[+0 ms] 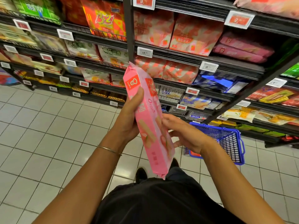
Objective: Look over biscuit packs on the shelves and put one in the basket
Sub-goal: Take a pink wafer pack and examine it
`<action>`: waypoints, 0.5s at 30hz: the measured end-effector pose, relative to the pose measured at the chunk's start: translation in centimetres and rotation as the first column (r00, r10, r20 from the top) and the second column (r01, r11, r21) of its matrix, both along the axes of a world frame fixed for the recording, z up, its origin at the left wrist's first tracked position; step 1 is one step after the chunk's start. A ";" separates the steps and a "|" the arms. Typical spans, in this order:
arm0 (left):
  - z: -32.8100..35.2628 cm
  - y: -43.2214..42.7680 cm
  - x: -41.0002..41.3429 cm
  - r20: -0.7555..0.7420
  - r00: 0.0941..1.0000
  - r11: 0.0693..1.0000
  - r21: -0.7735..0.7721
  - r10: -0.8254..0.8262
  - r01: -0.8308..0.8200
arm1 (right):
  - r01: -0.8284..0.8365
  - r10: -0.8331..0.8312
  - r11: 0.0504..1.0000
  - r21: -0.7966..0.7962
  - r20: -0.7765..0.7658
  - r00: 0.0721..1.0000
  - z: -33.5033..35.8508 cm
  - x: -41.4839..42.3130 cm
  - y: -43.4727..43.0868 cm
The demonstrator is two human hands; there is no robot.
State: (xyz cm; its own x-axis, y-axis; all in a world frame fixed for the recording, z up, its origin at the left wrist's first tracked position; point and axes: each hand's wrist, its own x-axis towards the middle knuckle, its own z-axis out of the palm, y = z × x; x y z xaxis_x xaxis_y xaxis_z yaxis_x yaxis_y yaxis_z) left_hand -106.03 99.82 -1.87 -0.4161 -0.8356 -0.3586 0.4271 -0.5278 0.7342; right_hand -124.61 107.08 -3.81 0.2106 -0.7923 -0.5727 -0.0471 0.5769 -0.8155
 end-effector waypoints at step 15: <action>-2.0 -0.6 1.6 0.045 0.996 0.946 0.319 -0.075 0.056 | 0.375 -0.426 0.905 0.202 0.457 0.781 0.7 0.1 -0.4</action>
